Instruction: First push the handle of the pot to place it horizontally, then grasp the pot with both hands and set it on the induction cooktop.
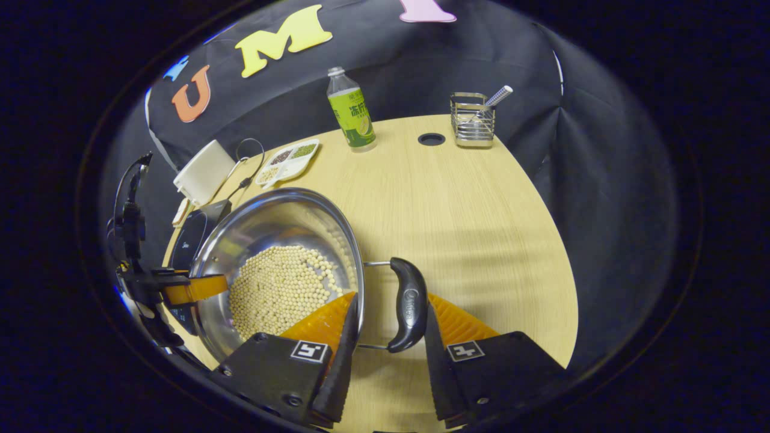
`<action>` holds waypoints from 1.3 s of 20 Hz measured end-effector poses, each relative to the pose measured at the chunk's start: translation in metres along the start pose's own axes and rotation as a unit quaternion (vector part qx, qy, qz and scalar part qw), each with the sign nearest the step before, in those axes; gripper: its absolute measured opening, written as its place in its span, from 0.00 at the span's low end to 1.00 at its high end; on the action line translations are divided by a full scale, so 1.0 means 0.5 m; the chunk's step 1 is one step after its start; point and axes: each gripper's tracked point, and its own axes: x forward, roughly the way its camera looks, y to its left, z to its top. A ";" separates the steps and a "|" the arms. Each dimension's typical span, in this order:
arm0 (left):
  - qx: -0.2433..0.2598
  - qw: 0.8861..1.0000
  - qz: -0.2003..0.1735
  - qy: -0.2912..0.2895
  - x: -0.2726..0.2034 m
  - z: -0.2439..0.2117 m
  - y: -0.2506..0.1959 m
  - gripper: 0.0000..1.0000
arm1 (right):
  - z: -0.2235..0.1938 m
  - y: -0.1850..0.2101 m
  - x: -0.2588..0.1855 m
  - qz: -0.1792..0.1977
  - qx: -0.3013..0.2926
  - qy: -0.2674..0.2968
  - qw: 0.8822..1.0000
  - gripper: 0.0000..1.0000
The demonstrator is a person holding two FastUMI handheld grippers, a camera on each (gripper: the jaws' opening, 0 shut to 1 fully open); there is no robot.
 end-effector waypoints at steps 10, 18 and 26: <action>0.003 1.000 0.003 -0.026 -0.078 0.050 0.078 0.65 | 0.051 0.095 -0.039 0.019 -0.016 -0.013 1.000 0.56; -0.012 0.999 0.023 -0.033 -0.167 0.082 0.301 0.65 | 0.083 0.329 -0.028 0.049 -0.035 -0.005 0.998 0.56; -0.025 0.999 0.037 -0.019 -0.146 0.074 0.536 0.65 | 0.053 0.553 0.025 0.050 -0.038 0.028 0.998 0.56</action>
